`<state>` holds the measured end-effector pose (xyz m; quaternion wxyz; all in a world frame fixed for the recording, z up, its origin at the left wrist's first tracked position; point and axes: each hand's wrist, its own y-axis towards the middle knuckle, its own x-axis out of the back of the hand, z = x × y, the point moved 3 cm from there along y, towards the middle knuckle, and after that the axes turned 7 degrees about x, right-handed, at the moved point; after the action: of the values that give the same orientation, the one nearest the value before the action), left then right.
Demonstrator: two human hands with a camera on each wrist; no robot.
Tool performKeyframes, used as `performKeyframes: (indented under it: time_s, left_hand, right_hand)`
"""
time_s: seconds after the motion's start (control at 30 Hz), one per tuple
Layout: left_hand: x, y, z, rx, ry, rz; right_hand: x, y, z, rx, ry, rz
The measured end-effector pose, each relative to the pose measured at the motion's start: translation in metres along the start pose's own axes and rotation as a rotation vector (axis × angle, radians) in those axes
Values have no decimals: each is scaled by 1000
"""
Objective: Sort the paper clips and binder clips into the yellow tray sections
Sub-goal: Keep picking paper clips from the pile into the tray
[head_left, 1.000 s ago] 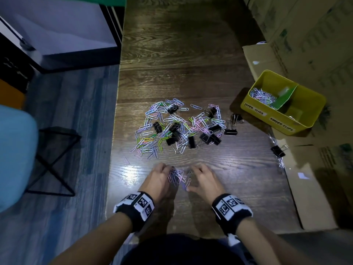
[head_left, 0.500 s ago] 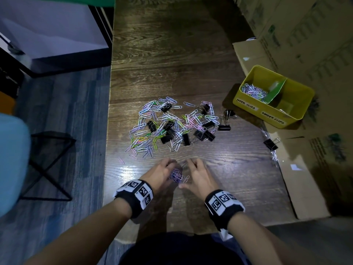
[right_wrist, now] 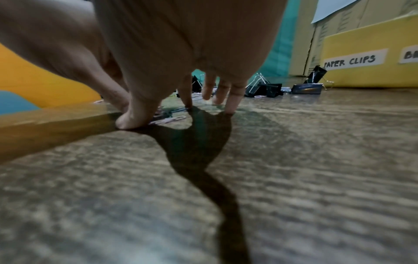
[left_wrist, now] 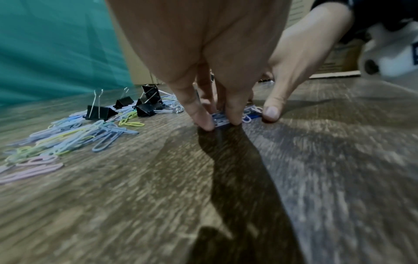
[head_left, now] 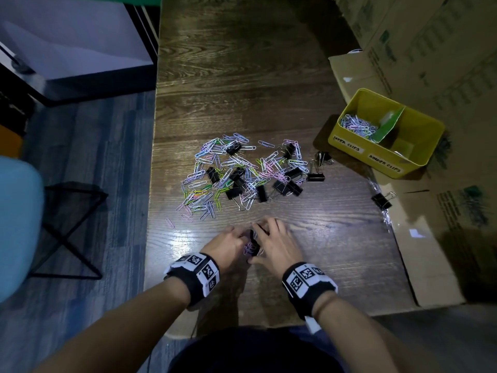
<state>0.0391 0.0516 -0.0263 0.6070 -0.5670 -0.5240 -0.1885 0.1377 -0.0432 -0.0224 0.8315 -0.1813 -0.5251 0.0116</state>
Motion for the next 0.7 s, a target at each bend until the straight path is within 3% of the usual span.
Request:
performKeyframes:
  time_s: [0.17,0.33,0.47,0.57,0.7]
  left_hand:
    - [1,-5,-3,-161,320,85]
    - [12,-13,-13,-221,460,-14]
    - [15,-4,-21,-213,413,-24]
    - [17,0,-25,-183,242,105]
    - [30,-1,-32,-83,202,134]
  right_hand:
    - [1,7,-11,87,-6,91]
    - [-3,6,-10,131,-58,144]
    - [0,3,-10,174,-62,165]
    - [2,3,-11,206,-70,181]
    - [2,3,-14,234,-71,176]
